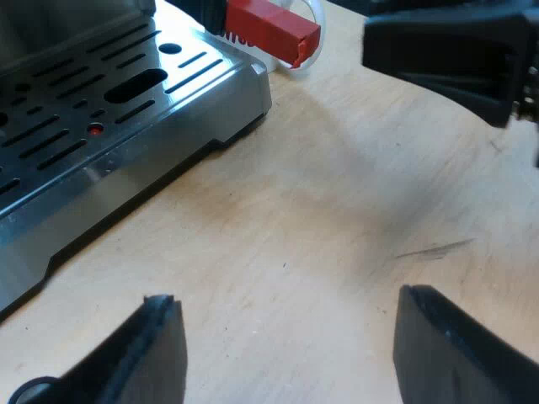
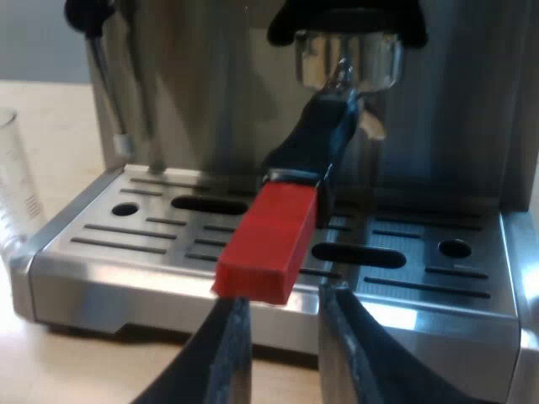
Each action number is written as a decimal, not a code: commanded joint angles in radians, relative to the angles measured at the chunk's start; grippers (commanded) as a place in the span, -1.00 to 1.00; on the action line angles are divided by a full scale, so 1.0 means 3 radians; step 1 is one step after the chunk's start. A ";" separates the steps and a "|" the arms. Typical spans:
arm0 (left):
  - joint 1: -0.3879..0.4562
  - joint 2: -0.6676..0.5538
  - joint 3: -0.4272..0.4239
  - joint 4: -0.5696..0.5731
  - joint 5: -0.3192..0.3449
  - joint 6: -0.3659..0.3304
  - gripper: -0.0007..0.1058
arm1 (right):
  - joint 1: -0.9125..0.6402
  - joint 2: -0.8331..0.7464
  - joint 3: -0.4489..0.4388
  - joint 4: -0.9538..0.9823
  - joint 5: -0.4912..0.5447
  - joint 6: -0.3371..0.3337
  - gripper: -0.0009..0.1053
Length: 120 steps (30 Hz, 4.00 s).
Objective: Grind coffee beans and then tamp
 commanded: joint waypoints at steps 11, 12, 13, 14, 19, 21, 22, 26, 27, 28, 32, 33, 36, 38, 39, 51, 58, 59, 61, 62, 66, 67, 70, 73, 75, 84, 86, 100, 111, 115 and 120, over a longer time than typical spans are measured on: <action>-0.0012 -0.0008 -0.0023 -0.0063 -0.0025 0.0007 0.06 | 0.0475 -0.0532 -0.0009 0.0310 0.0023 -0.0342 -0.55; -0.0012 -0.0008 -0.0023 -0.0063 -0.0014 0.0007 0.06 | 0.0493 -0.0566 -0.0009 0.0310 0.0023 -0.0357 -0.54; -0.0012 -0.0022 -0.0030 -0.0057 0.0041 -0.0002 0.06 | 0.0517 -0.0623 -0.0009 0.0310 0.0023 -0.0379 -0.48; -0.0012 -0.0034 -0.0034 -0.0056 0.0065 -0.0007 0.06 | 0.0531 -0.0669 -0.0009 0.0310 0.0023 -0.0386 -0.42; -0.0012 -0.0252 -0.0032 -0.0056 0.0116 -0.0097 0.16 | 0.0551 -0.0908 -0.0009 0.0371 0.0046 -0.0385 0.12; -0.0012 -0.0366 -0.0032 -0.0056 0.0126 -0.0181 0.25 | 0.0551 -0.0974 -0.0009 0.0384 0.0038 -0.0385 0.13; -0.0012 -0.0452 -0.0032 -0.0056 0.0126 -0.0222 0.28 | 0.0551 -0.1004 -0.0017 0.0384 0.0031 -0.0385 0.13; -0.0012 -0.0699 -0.0032 -0.0030 0.0064 -0.0222 0.28 | 0.0551 -0.1073 -0.0146 0.0634 0.0033 -0.0431 0.13; -0.0012 -0.0767 -0.0032 -0.0030 0.0059 -0.0222 0.28 | 0.0551 -0.1075 -0.0241 0.0823 0.0033 -0.0479 0.13; -0.0012 -0.0845 -0.0032 -0.0030 0.0019 -0.0222 0.28 | 0.0551 -0.1074 -0.0356 0.1052 0.0033 -0.0480 0.13; -0.0012 -0.1034 -0.0032 0.0123 -0.0405 -0.0222 0.28 | 0.0551 -0.1074 -0.0733 0.1795 -0.0007 -0.0359 0.13; -0.0012 -0.1065 -0.0032 0.0158 -0.0538 -0.0222 0.28 | 0.0551 -0.1074 -0.0846 0.2008 -0.0007 -0.0279 0.13; -0.0012 -0.1090 -0.0032 0.0162 -0.0636 -0.0222 0.28 | 0.0539 -0.1074 -0.1141 0.2552 -0.0007 -0.0025 0.13; -0.0012 -0.1088 -0.0032 0.0165 -0.0639 -0.0222 0.28 | 0.0462 -0.1065 -0.1357 0.2857 -0.0128 0.0111 0.13; -0.0012 -0.1088 -0.0032 0.0165 -0.0639 -0.0222 0.28 | 0.0417 -0.1057 -0.1403 0.2928 -0.0211 0.0149 0.13; -0.0012 -0.1088 -0.0032 0.0165 -0.0553 -0.0207 0.28 | -0.0746 -0.0581 -0.2049 0.3600 -0.1587 0.0472 0.13; -0.0012 -0.1088 -0.0032 0.0165 -0.0553 -0.0139 0.28 | -0.1043 -0.0114 -0.2398 0.3857 -0.2049 0.0617 0.13; -0.0012 -0.1088 -0.0032 0.0165 -0.0553 -0.0121 0.28 | -0.1044 -0.0047 -0.2446 0.3911 -0.2064 0.0644 0.13; -0.0012 -0.1088 -0.0022 0.0156 -0.0530 -0.0122 0.28 | -0.1044 0.0059 -0.2534 0.4052 -0.2102 0.0686 0.13; -0.0012 -0.1088 -0.0022 0.0136 -0.0530 -0.0122 0.28 | -0.1044 0.0084 -0.2554 0.4082 -0.2105 0.0692 0.13; -0.0012 -0.1076 -0.0022 0.0038 -0.0530 -0.0122 0.28 | -0.1049 0.0220 -0.2663 0.4233 -0.2175 0.0762 0.13; -0.0012 -0.1065 -0.0022 0.0034 -0.0530 -0.0128 0.28 | -0.1046 0.0235 -0.2670 0.4233 -0.2206 0.0768 0.13; -0.0012 -0.0923 -0.0022 0.0009 -0.0459 -0.0128 0.28 | -0.1046 0.0289 -0.2719 0.4232 -0.2243 0.0838 0.13; -0.0012 -0.0688 -0.0022 -0.0069 -0.0270 -0.0121 0.27 | -0.1063 0.0344 -0.2767 0.4225 -0.2255 0.0838 0.13; -0.0004 -0.0529 -0.0022 -0.0128 -0.0147 -0.0111 0.27 | -0.1102 0.0382 -0.2808 0.4233 -0.2315 0.0859 0.13; 0.0003 0.0321 -0.0022 -0.0560 0.0252 0.0059 0.27 | -0.1436 0.0572 -0.2985 0.4651 -0.2577 0.1138 0.13; 0.0003 0.0461 -0.0022 -0.0656 0.0320 0.0059 0.27 | -0.1439 0.0570 -0.2985 0.4701 -0.2577 0.1137 0.13; 0.0003 0.0803 -0.0022 -0.0856 0.0538 0.0059 0.27 | -0.1448 0.0852 -0.2985 0.4801 -0.2635 0.1285 0.13; 0.0003 0.0803 -0.0022 -0.0825 0.0538 0.0053 0.27 | -0.1482 0.1156 -0.2985 0.4728 -0.2622 0.1368 0.09; 0.0003 0.0803 -0.0022 -0.0818 0.0538 0.0053 0.27 | -0.1606 0.1189 -0.2985 0.4601 -0.2639 0.1397 0.05; 0.0003 0.0803 -0.0022 -0.0818 0.0538 0.0053 0.27 | -0.1674 0.1215 -0.2985 0.4563 -0.2678 0.1412 0.05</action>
